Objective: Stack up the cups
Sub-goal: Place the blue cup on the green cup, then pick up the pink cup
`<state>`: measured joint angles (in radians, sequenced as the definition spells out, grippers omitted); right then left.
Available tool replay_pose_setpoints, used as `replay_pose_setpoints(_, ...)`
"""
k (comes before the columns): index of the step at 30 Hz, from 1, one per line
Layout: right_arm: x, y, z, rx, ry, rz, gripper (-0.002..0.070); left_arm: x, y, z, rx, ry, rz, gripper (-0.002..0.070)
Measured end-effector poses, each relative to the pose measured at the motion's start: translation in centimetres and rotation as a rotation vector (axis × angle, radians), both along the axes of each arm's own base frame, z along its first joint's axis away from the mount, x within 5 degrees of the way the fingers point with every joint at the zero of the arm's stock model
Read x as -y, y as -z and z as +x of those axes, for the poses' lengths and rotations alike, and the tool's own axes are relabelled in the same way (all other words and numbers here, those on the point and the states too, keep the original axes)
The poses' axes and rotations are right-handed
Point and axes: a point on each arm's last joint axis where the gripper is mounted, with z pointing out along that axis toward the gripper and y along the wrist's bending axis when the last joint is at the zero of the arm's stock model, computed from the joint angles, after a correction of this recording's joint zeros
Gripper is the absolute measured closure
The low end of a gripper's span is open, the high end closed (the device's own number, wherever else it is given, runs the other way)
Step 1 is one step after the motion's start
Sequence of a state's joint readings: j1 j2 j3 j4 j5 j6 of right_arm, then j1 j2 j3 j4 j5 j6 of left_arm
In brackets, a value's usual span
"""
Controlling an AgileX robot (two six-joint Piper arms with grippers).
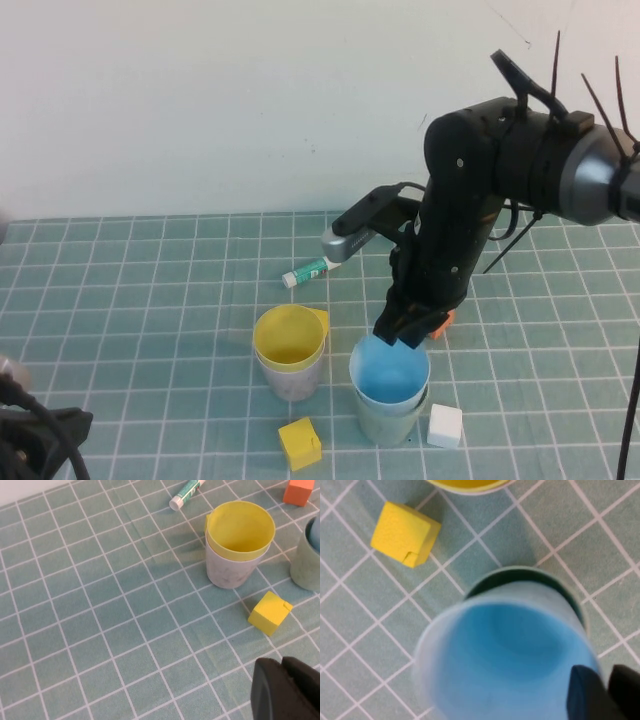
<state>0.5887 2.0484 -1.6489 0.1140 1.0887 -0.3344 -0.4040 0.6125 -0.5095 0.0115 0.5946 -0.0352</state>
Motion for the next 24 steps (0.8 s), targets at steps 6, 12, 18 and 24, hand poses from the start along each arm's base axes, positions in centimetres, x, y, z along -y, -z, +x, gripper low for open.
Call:
replay_pose_setpoints(6, 0.1, -0.5, -0.2, 0.001, 0.005, -0.001, 0.0416, 0.3, -0.5, 0.0, 0.005, 0.002, -0.055, 0.0657)
replay_pose_setpoints(12, 1.1, -6.3, -1.5, 0.135, 0.021, 0.087, 0.0391, 1.3, -2.9, 2.0, -0.073, 0.009, -0.032, 0.0526)
replay_pose_setpoints(18, 2.4, -12.8, -6.5, 0.337, -0.015, 0.233, 0.0472, 3.4, -4.1, 7.0, -0.158, 0.023, 0.037, 0.0393)
replay_pose_setpoints(24, 4.7, -14.1, -13.2, 0.452, -0.07, 0.343, 0.0655, 6.1, -3.2, 13.1, -0.264, 0.021, 0.058, 0.0375)
